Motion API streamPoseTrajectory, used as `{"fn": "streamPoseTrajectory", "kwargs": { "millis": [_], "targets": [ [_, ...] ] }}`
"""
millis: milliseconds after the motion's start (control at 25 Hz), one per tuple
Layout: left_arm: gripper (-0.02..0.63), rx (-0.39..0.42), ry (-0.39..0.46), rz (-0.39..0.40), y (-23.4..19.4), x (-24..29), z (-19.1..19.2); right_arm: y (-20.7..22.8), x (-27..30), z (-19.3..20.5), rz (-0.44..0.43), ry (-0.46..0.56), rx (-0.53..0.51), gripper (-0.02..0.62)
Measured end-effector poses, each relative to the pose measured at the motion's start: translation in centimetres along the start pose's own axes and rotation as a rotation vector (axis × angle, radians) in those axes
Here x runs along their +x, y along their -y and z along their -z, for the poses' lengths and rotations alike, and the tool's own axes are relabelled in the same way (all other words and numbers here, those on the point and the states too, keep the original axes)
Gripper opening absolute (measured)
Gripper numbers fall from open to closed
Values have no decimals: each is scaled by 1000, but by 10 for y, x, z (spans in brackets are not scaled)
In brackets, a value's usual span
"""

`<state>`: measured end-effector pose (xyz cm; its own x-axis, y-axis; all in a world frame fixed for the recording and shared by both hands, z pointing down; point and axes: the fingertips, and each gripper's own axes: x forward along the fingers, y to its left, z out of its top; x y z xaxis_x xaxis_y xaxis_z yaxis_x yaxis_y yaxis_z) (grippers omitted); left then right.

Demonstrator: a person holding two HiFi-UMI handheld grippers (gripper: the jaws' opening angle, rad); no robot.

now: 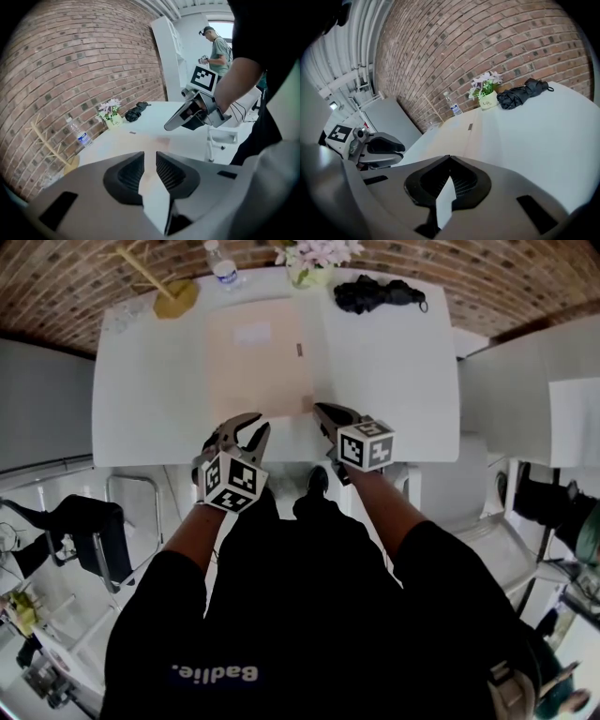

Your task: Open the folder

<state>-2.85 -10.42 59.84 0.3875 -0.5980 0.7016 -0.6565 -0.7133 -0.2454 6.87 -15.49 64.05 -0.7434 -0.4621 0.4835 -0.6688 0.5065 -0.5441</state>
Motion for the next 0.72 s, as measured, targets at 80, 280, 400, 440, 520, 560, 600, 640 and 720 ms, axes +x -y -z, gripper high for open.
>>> {"fn": "streamPoseTrajectory", "kwargs": {
  "millis": [80, 280, 400, 440, 520, 560, 600, 640, 720],
  "targets": [
    [101, 50, -34, 18, 0, 10, 8, 4, 5, 0, 18, 5, 9, 28],
    [196, 147, -117, 55, 6, 38, 21, 15, 14, 0, 43, 21, 68, 28],
    [238, 205, -159, 55, 6, 50, 27, 17, 19, 6, 42, 14, 97, 28],
    [247, 223, -172, 56, 6, 53, 29, 18, 20, 8, 47, 10, 101, 28],
    [253, 255, -195, 59, 6, 59, 31, 22, 21, 12, 60, 3, 108, 28],
    [253, 270, -208, 59, 5, 62, 34, 25, 22, 15, 66, -1, 112, 28],
    [253, 281, -221, 57, 4, 65, 36, 26, 23, 17, 70, -6, 116, 28],
    [253, 287, -232, 56, 3, 67, 38, 27, 23, 18, 73, -8, 120, 28],
    [250, 294, -246, 51, 0, 69, 42, 27, 23, 20, 71, -5, 126, 28]
  ]
}}
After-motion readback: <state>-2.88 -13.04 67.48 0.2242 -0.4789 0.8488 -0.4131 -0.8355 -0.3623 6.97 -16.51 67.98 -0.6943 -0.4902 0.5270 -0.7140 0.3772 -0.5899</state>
